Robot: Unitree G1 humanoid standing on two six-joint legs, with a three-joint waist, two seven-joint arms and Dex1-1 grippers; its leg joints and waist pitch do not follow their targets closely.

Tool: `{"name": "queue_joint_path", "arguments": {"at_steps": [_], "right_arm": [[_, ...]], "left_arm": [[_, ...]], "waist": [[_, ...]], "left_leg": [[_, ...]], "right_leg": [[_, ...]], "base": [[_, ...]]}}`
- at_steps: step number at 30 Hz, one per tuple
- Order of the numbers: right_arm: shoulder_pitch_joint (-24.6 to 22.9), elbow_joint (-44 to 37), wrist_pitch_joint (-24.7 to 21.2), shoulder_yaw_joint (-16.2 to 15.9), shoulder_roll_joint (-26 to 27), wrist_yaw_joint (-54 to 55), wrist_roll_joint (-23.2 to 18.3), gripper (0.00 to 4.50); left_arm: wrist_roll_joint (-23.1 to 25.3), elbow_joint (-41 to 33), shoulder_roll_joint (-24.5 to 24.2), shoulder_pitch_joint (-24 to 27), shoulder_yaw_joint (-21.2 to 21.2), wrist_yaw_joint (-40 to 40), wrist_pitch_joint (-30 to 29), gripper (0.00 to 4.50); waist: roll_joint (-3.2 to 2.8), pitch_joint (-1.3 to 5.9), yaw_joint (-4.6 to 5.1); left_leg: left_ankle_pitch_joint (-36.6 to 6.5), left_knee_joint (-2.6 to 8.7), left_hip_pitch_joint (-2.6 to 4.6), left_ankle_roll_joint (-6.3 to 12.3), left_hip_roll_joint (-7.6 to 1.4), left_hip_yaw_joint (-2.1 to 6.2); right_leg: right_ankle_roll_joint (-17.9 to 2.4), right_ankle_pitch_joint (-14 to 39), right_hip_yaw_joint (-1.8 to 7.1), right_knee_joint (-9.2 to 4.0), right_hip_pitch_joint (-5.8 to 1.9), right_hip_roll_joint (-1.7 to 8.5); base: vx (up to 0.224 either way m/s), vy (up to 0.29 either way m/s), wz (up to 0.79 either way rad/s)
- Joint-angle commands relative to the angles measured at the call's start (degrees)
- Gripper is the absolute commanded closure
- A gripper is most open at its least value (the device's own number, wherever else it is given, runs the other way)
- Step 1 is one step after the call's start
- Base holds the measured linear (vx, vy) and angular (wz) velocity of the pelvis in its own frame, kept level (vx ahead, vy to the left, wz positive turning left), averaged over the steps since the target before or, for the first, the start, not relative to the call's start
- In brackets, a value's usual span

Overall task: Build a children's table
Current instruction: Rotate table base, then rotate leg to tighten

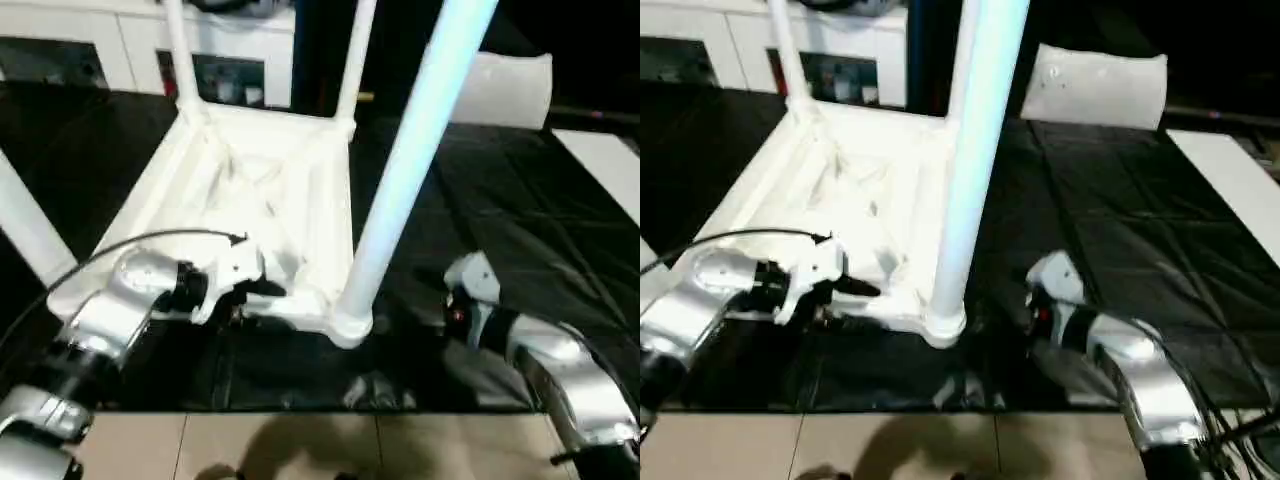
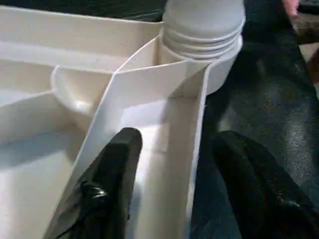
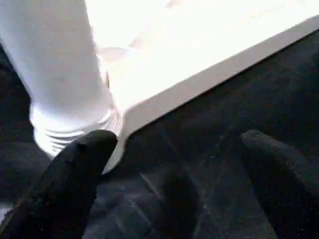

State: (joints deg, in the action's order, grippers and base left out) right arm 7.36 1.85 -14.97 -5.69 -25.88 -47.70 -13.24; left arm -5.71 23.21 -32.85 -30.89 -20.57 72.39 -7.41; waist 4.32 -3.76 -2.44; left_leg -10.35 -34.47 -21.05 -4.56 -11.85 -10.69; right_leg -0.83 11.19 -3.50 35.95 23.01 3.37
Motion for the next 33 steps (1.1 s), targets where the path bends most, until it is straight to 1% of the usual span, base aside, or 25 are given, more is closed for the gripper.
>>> {"name": "queue_joint_path", "arguments": {"at_steps": [1, 2, 3, 4, 5, 7, 8, 11, 12, 14, 15, 16, 17, 18, 21, 24, 26, 27, 28, 30, 33], "right_arm": [[-0.6, -2.4, -1.9, -0.6, -1.1, -1.2, -0.9, 0.00], [-1.0, -3.4, -2.6, -0.9, -1.4, -1.6, -0.9, 0.00], [-1.1, -3.7, -2.7, -1.0, -1.5, -1.7, -0.9, 0.00], [-1.3, -4.3, -3.0, -1.3, -1.7, -1.9, -0.9, 0.00], [-1.4, -4.5, -3.2, -1.3, -1.7, -1.9, -1.0, 0.00], [-1.8, -5.5, -4.0, -1.4, -1.9, -2.3, -1.4, 0.00], [-1.9, -5.8, -4.2, -1.5, -2.1, -2.5, -1.4, 0.00], [-2.3, -6.6, -4.8, -1.8, -2.5, -2.9, -1.6, 0.00], [-2.4, -6.8, -4.9, -1.8, -2.6, -2.8, -1.7, 0.00], [-2.5, -7.2, -5.4, -1.9, -2.7, -2.8, -1.8, 0.00], [-2.5, -7.1, -5.5, -1.9, -2.7, -2.8, -1.7, 0.00], [-2.4, -7.0, -5.5, -2.0, -2.7, -2.8, -1.6, 0.00], [-2.4, -7.0, -5.5, -2.0, -2.8, -2.8, -1.6, 0.00], [-2.4, -7.0, -5.6, -2.1, -2.7, -2.8, -1.5, 0.00], [-2.3, -7.1, -5.8, -2.1, -2.7, -2.9, -1.3, 0.00], [-2.0, -7.0, -5.8, -2.2, -2.6, -3.0, -1.2, 0.00], [-1.9, -6.9, -6.0, -2.2, -2.5, -3.0, -1.2, 0.00], [-1.8, -6.9, -6.0, -2.3, -2.4, -3.0, -1.1, 0.00], [-1.8, -6.8, -5.8, -2.3, -2.4, -3.0, -1.1, 0.00], [-1.8, -6.7, -5.7, -2.3, -2.4, -3.0, -1.1, 0.00], [-1.7, -6.4, -5.3, -2.3, -2.3, -2.9, -1.0, 0.00]], "left_arm": [[1.1, 1.4, 0.5, -1.6, -0.9, 1.0, 1.3, 2.15], [1.2, 2.3, 0.9, -2.1, -1.0, 1.3, 1.7, 2.15], [1.2, 2.6, 1.1, -2.2, -1.0, 1.4, 1.8, 2.24], [1.4, 2.9, 1.3, -2.6, -1.1, 1.6, 1.9, 2.32], [1.5, 3.1, 1.4, -2.7, -1.2, 1.7, 2.0, 2.46], [1.7, 3.9, 1.9, -3.3, -1.4, 1.9, 2.2, 2.53], [1.9, 4.2, 2.0, -3.4, -1.5, 2.1, 2.4, 2.72], [2.4, 5.1, 2.1, -3.8, -1.9, 2.6, 2.7, 2.82], [2.5, 5.3, 2.1, -3.9, -2.0, 2.7, 2.8, 3.00], [2.7, 6.0, 2.3, -4.1, -1.9, 3.1, 3.0, 3.09], [2.9, 6.2, 2.3, -4.2, -1.9, 3.4, 2.9, 3.28], [3.1, 6.3, 2.2, -4.3, -2.1, 3.7, 2.8, 3.28], [3.2, 6.3, 2.2, -4.3, -2.1, 3.7, 2.8, 3.38], [3.3, 6.4, 2.1, -4.3, -2.2, 3.9, 2.7, 3.58], [3.7, 6.4, 2.1, -4.4, -2.5, 4.3, 2.5, 3.68], [4.1, 6.6, 2.3, -4.4, -2.6, 4.6, 2.5, 4.05], [4.4, 6.8, 2.4, -4.5, -2.7, 4.8, 2.5, 4.07], [4.6, 7.0, 2.5, -4.6, -2.7, 4.8, 2.6, 4.30], [4.6, 7.0, 2.6, -4.6, -2.7, 4.9, 2.6, 4.42], [4.7, 7.0, 2.7, -4.6, -2.7, 4.9, 2.5, 4.45], [4.3, 6.6, 3.0, -4.3, -2.3, 5.0, 2.0, 4.48]], "waist": [[-0.65, 3.59, -0.28], [-0.88, 3.52, -0.40], [-0.80, 3.56, -0.39], [-0.69, 3.59, -0.38], [-0.87, 3.61, -0.45], [-0.78, 3.66, -0.52], [-0.96, 3.64, -0.57], [-0.87, 3.65, -0.92], [-0.83, 3.67, -0.95], [-0.85, 3.69, -1.02], [-0.75, 3.67, -1.01], [-0.72, 3.64, -1.04], [-0.74, 3.63, -1.07], [-0.76, 3.59, -1.06], [-0.68, 3.59, -1.06], [-0.69, 3.60, -1.06], [-0.72, 3.61, -1.08], [-0.71, 3.58, -1.06], [-0.67, 3.66, -1.08], [-0.69, 3.69, -1.11], [-0.78, 3.75, -1.02]], "left_leg": [[-15.0, 4.38, 0.83, 0.03, -1.81, 0.92], [-15.0, 4.36, 0.91, 0.07, -1.71, 0.87], [-15.0, 4.30, 0.90, 0.07, -1.71, 0.85], [-14.7, 4.38, 0.71, -0.04, -1.76, 0.94], [-14.7, 4.35, 0.79, -0.10, -1.79, 0.93], [-14.5, 4.33, 0.87, -0.11, -1.82, 0.89], [-14.5, 4.34, 0.89, -0.14, -1.80, 0.88], [-14.3, 4.33, 0.90, -0.08, -1.82, 0.86], [-14.3, 4.31, 0.91, -0.06, -1.87, 0.87], [-14.1, 4.31, 0.94, -0.08, -1.83, 0.86], [-14.2, 4.31, 0.93, -0.10, -1.82, 0.86], [-14.4, 4.34, 0.94, -0.18, -1.83, 0.88], [-14.5, 4.34, 0.97, -0.22, -1.85, 0.89], [-14.7, 4.34, 0.96, -0.26, -1.85, 0.90], [-14.9, 4.36, 0.99, -0.36, -1.90, 0.95], [-14.9, 4.33, 0.98, -0.34, -1.88, 0.94], [-14.6, 4.34, 0.98, -0.30, -1.88, 0.95], [-14.6, 4.35, 0.98, -0.27, -1.85, 0.93], [-14.3, 4.30, 0.94, -0.26, -1.87, 0.93], [-14.0, 4.28, 0.98, -0.20, -1.89, 0.90], [-13.4, 4.32, 0.82, -0.17, -1.88, 0.95]], "right_leg": [[-8.5, 18.9, 3.11, -5.33, -2.32, 4.48], [-8.3, 19.2, 3.10, -5.50, -2.23, 4.38], [-8.4, 19.1, 3.11, -5.53, -2.22, 4.46], [-8.6, 18.8, 3.09, -5.41, -2.41, 4.53], [-8.7, 18.6, 3.10, -5.41, -2.35, 4.55], [-9.1, 17.3, 3.08, -5.25, -2.32, 4.44], [-9.2, 17.0, 3.08, -5.28, -2.31, 4.43], [-9.4, 16.3, 3.10, -5.22, -2.41, 4.48], [-9.4, 16.0, 3.11, -5.15, -2.40, 4.48], [-9.5, 15.8, 3.07, -5.14, -2.39, 4.47], [-9.5, 16.1, 3.07, -5.16, -2.39, 4.49], [-9.4, 16.9, 3.06, -5.23, -2.41, 4.58], [-9.3, 17.2, 3.07, -5.23, -2.39, 4.59], [-9.2, 17.6, 3.09, -5.34, -2.33, 4.62], [-9.0, 18.2, 3.06, -5.34, -2.35, 4.65], [-8.9, 18.5, 3.09, -5.37, -2.36, 4.70], [-9.0, 18.1, 3.08, -5.34, -2.37, 4.68], [-9.1, 18.1, 3.07, -5.36, -2.35, 4.64], [-9.2, 17.6, 3.09, -5.29, -2.43, 4.67], [-9.4, 16.7, 3.09, -5.17, -2.42, 4.66], [-9.8, 15.2, 3.04, -4.97, -2.63, 4.64]], "base": [[0.000, 0.000, 0.00], [0.000, 0.000, 0.00], [0.000, 0.000, 0.00], [0.000, 0.000, 0.00], [0.000, 0.000, 0.00], [0.000, 0.000, 0.00], [0.000, 0.000, 0.00], [0.000, 0.000, 0.00], [0.000, 0.000, 0.00], [0.000, 0.000, 0.00], [0.000, 0.000, 0.00], [0.000, 0.000, 0.00], [0.000, 0.000, 0.00], [0.000, 0.000, 0.00], [0.000, 0.000, 0.00], [0.000, 0.000, 0.00], [0.000, 0.000, 0.00], [0.000, 0.000, 0.00], [0.000, 0.000, 0.00], [0.000, 0.000, 0.00], [0.000, 0.000, 0.00]]}}
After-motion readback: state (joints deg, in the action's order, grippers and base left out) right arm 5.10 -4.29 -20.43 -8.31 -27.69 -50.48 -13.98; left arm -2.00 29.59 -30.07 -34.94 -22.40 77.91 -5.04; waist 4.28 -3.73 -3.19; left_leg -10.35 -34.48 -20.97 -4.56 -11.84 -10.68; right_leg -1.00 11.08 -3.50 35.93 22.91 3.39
